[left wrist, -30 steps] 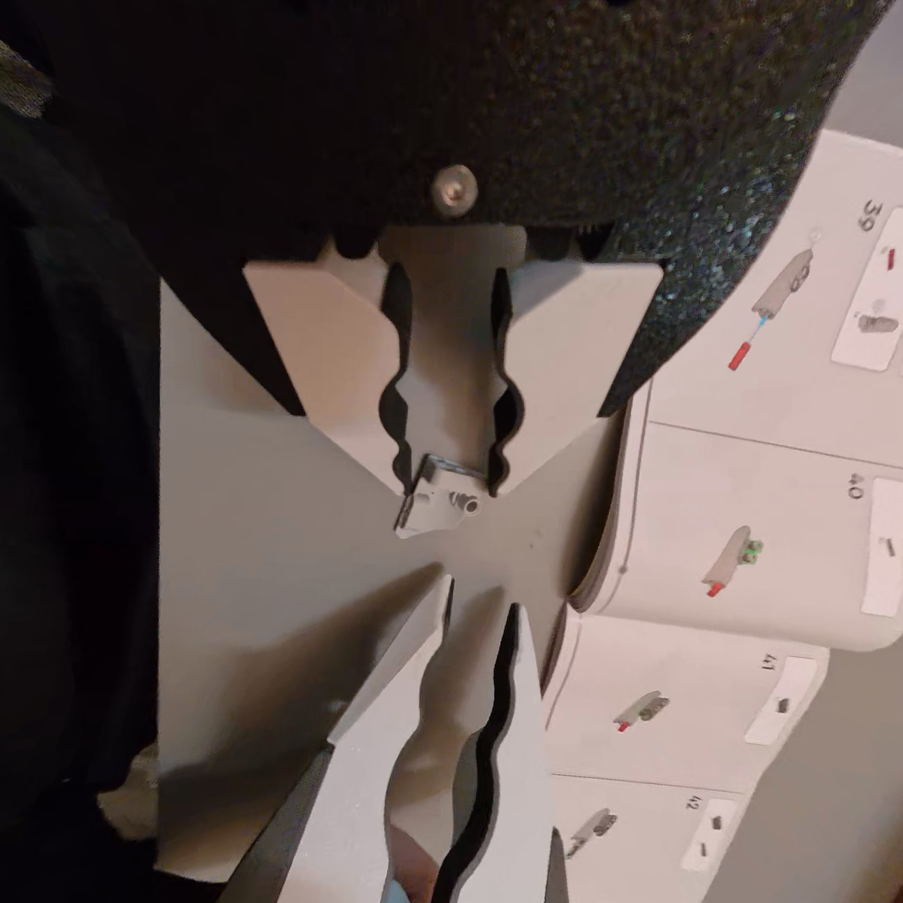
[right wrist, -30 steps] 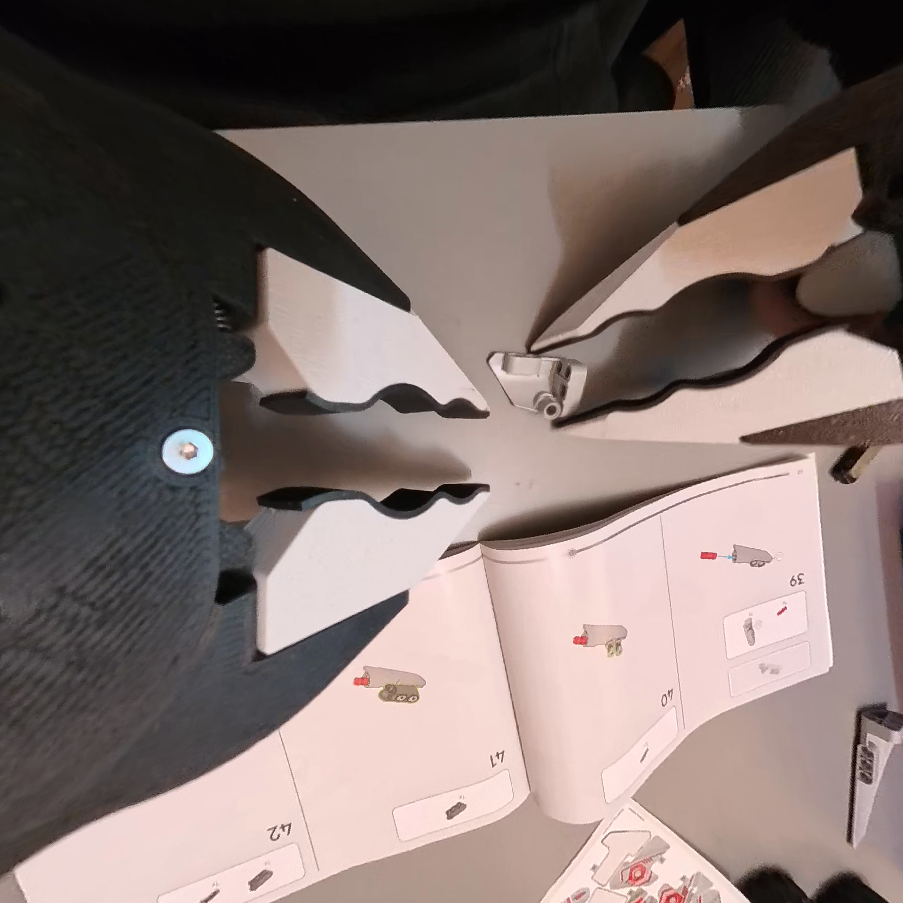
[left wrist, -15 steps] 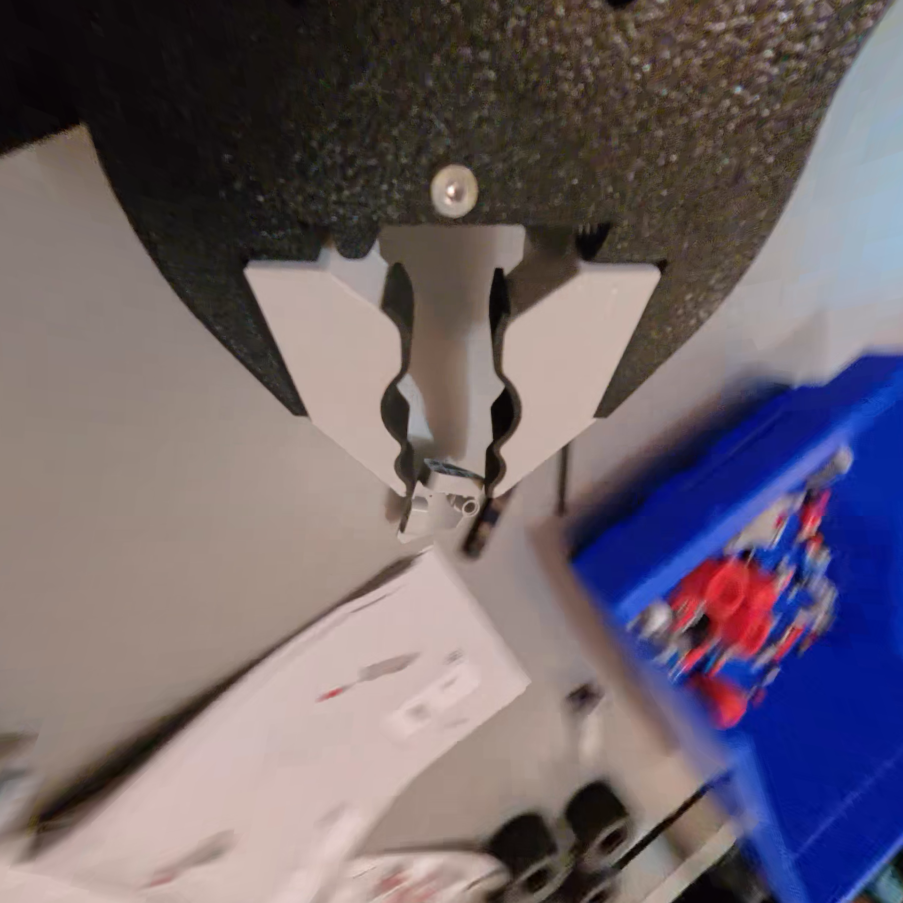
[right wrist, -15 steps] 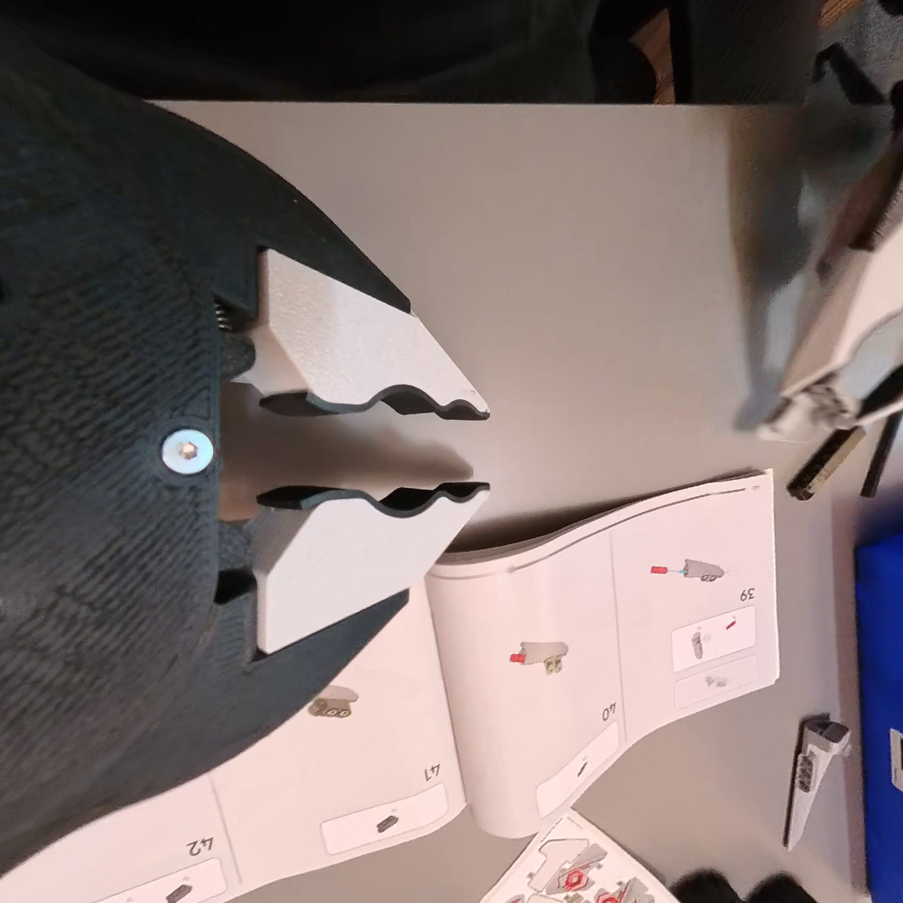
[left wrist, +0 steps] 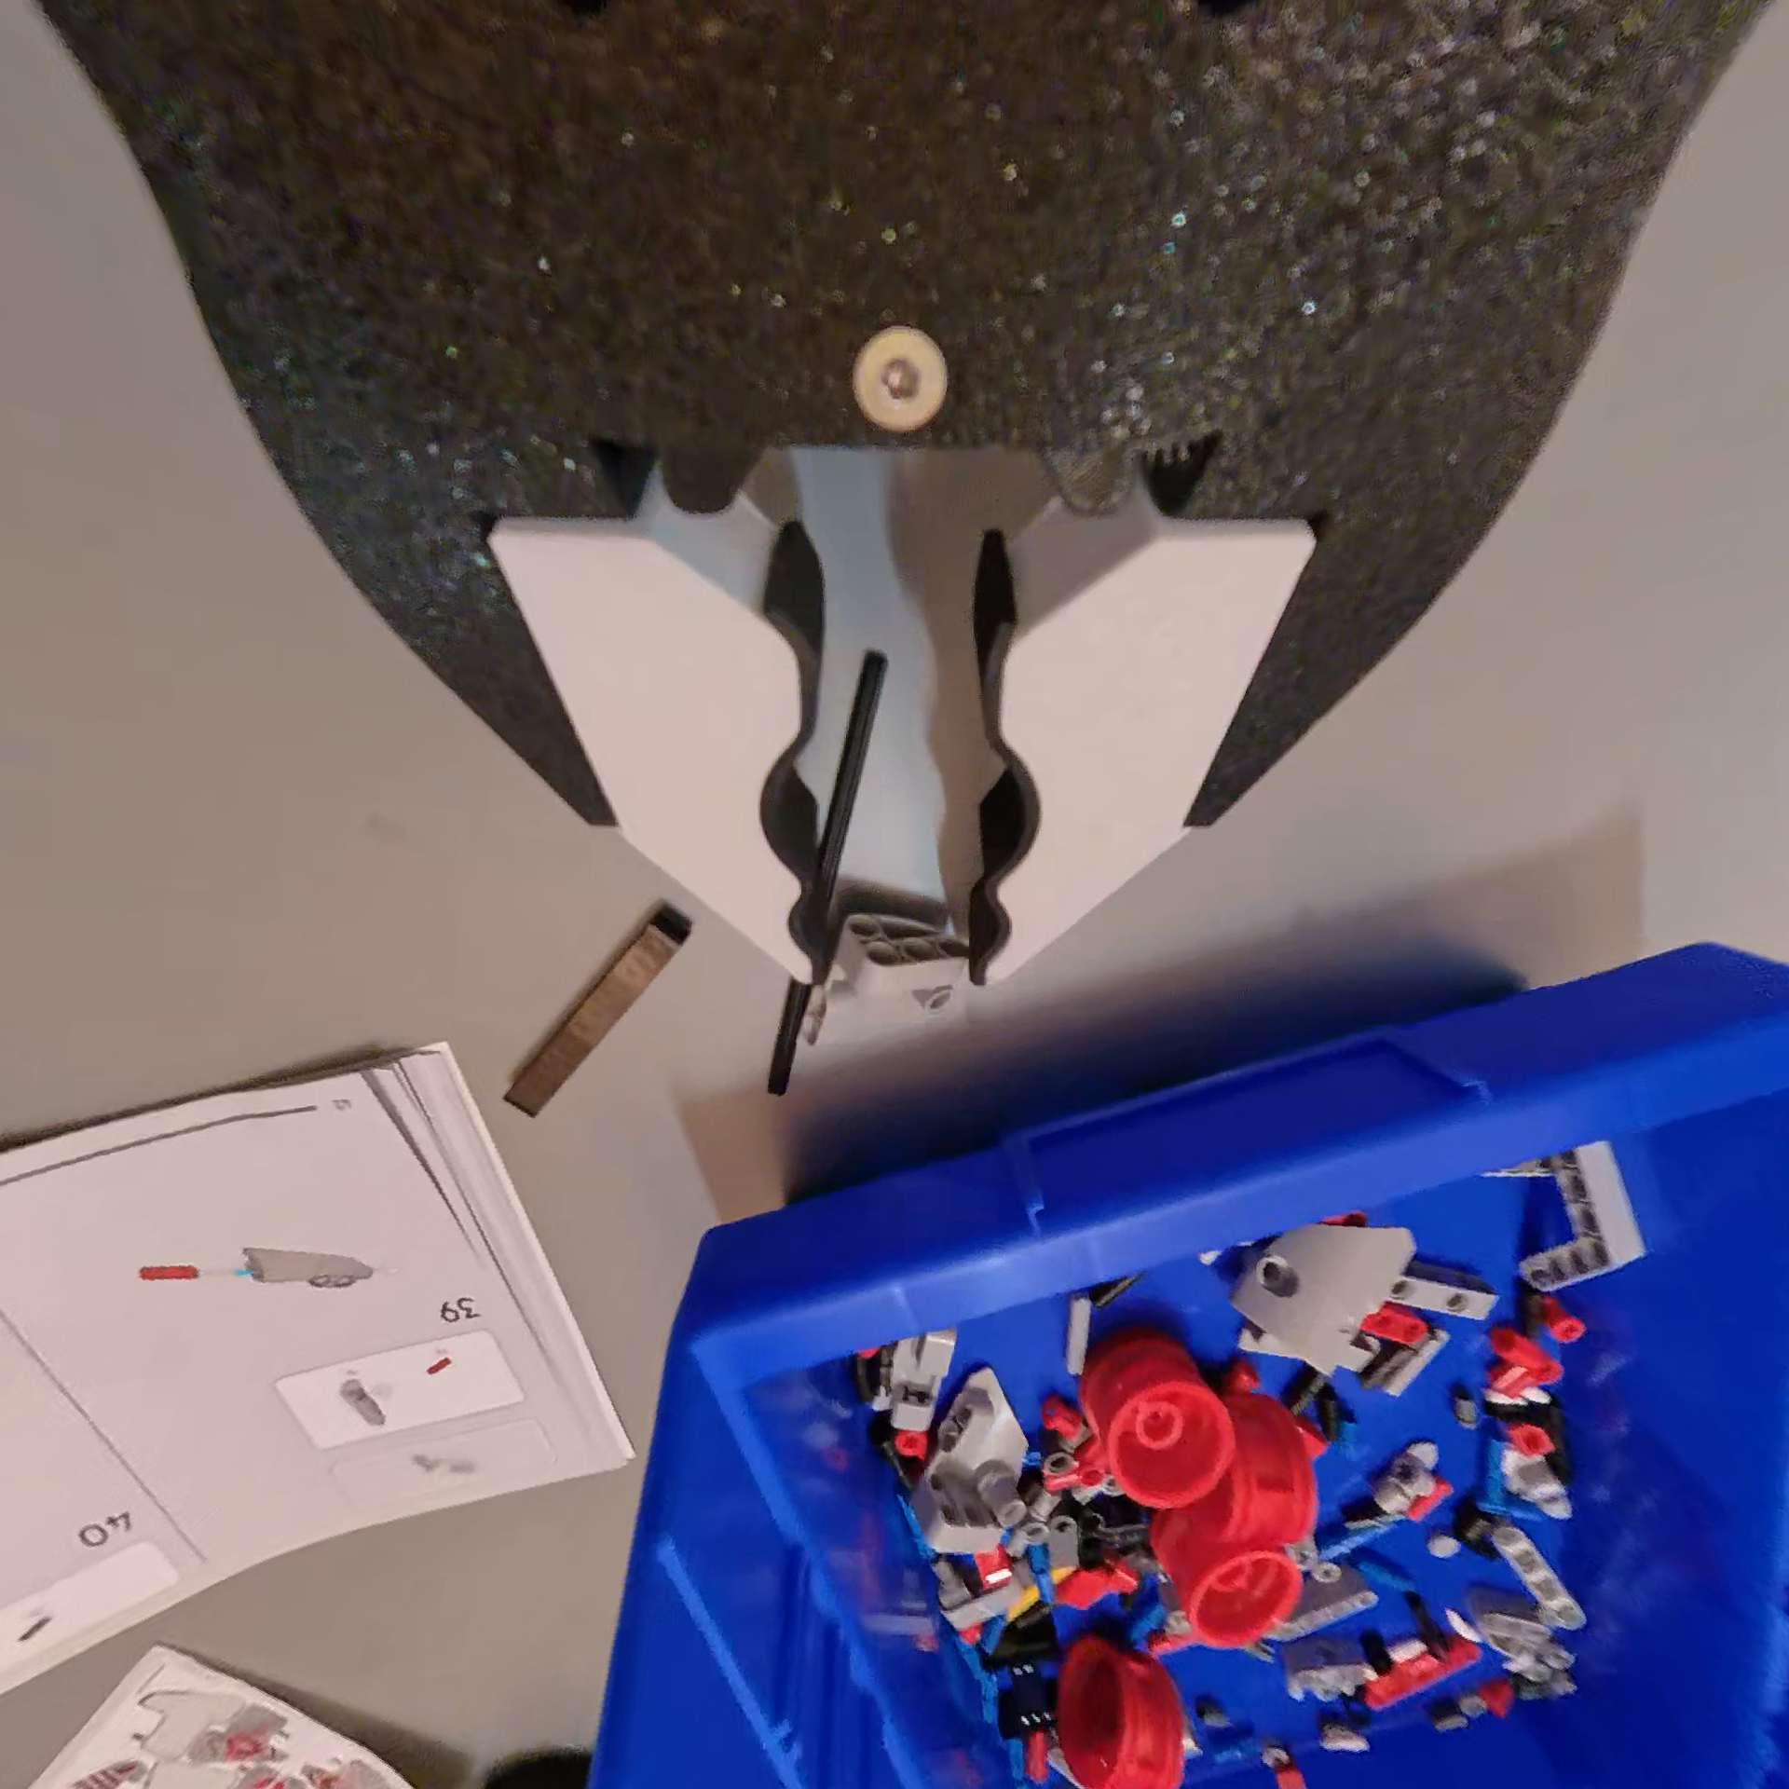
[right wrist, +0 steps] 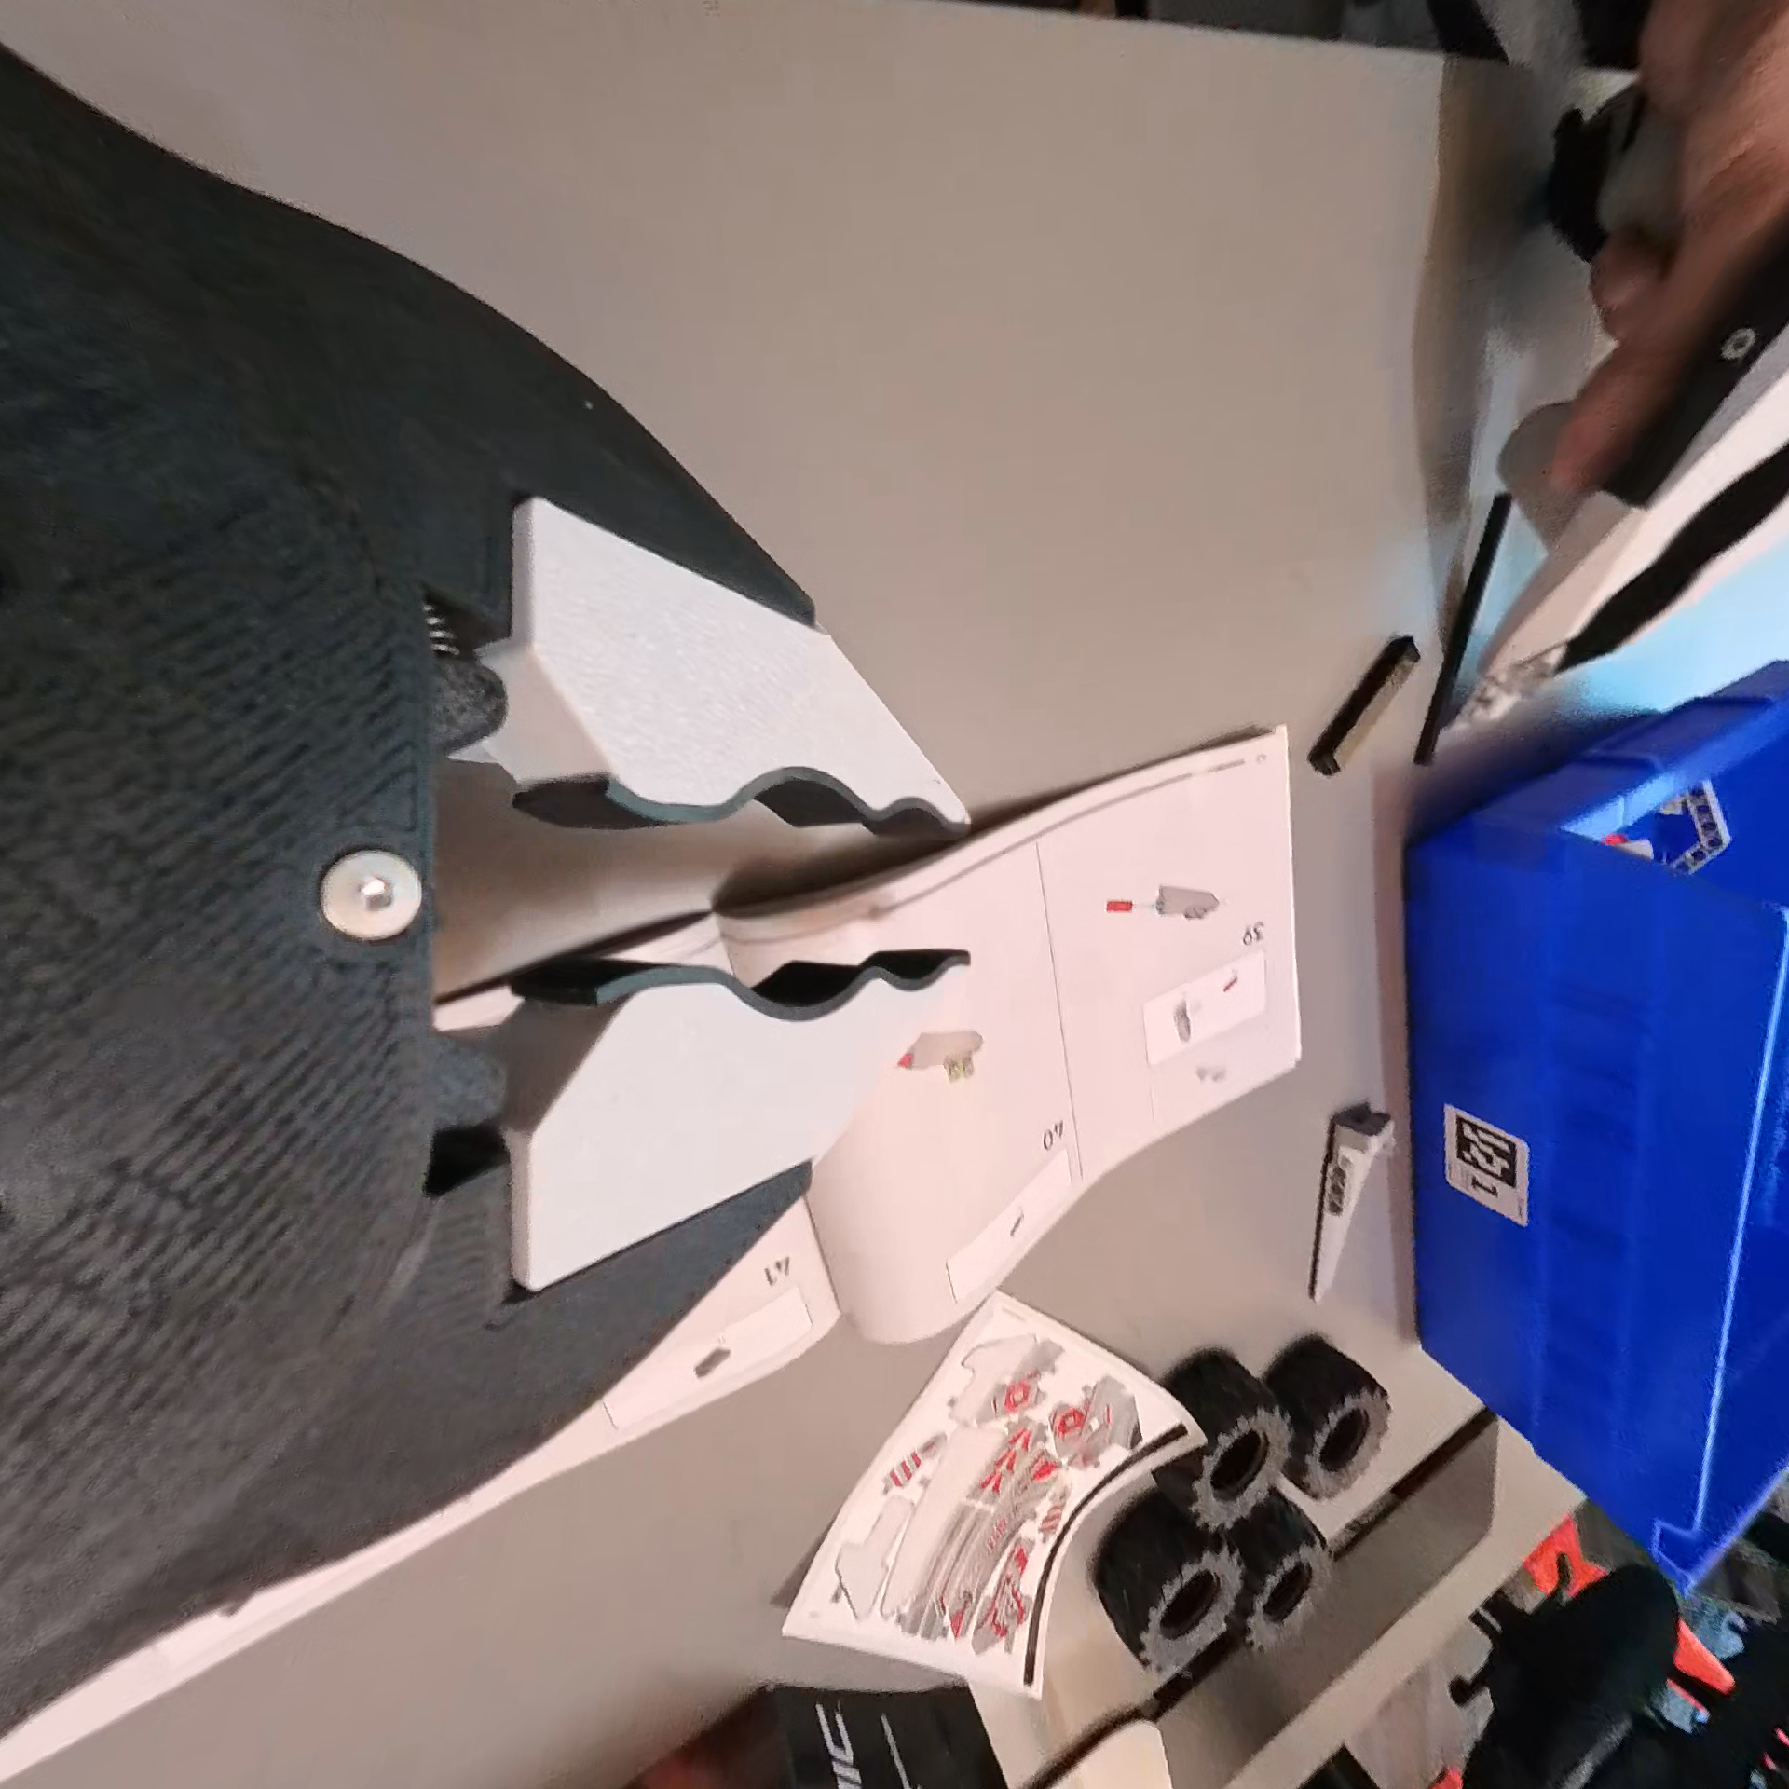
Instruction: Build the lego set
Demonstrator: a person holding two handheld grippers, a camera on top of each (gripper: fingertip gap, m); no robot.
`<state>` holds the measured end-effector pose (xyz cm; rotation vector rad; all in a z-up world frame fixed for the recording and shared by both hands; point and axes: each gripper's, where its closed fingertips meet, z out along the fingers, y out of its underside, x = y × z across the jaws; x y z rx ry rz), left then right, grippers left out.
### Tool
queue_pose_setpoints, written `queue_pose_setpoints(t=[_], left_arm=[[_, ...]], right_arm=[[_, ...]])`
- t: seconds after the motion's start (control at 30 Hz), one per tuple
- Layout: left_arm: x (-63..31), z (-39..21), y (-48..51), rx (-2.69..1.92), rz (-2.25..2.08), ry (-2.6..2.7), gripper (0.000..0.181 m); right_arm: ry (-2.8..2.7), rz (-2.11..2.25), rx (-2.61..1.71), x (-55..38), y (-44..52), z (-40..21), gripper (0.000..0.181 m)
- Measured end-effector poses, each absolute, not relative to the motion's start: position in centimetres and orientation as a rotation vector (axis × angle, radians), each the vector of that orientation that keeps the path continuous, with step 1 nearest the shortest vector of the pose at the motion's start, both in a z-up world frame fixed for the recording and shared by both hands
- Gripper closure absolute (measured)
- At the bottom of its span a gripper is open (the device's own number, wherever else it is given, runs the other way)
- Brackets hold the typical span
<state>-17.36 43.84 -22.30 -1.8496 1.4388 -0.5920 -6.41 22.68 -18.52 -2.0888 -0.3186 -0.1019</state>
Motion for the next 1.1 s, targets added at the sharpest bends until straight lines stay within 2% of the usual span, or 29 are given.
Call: queue_pose_setpoints(t=[0.03, 0.17, 0.23, 0.33, 0.6, 0.73, 0.93, 1.1], left_arm=[[-17.3, -22.5, 43.8, -1.858, -0.600, 1.450, 0.154], [-17.3, -22.6, 43.8, -1.847, -0.625, 1.485, 0.154], [-17.5, -22.4, 43.9, -1.845, -0.660, 1.497, 0.147], [-17.9, -20.9, 43.9, -1.803, -0.747, 1.517, 0.145], [-17.2, -13.9, 50.2, -1.708, -0.773, 1.551, 0.156], [-14.8, -15.6, 54.3, -1.740, -0.500, 1.765, 0.155], [-12.0, -20.7, 54.4, -1.834, -0.277, 2.134, 0.153], [-12.1, -22.2, 56.1, -1.908, -0.084, 2.119, 0.156]], right_arm=[[-0.313, -0.109, -2.086, -6.0, 22.9, -18.4, 0.160], [-0.286, -0.111, -2.054, -4.3, 24.0, -17.3, 0.161], [-0.268, -0.093, -2.024, -3.4, 24.7, -16.3, 0.161], [-0.244, -0.068, -1.964, -1.9, 26.0, -14.9, 0.161], [-0.139, 0.020, -1.855, 2.3, 29.3, -12.6, 0.160], [-0.094, 0.053, -1.808, 3.9, 31.0, -12.2, 0.159], [-0.082, 0.099, -1.802, 4.3, 31.4, -12.9, 0.159], [-0.103, 0.101, -1.830, 4.1, 31.6, -13.6, 0.159]])
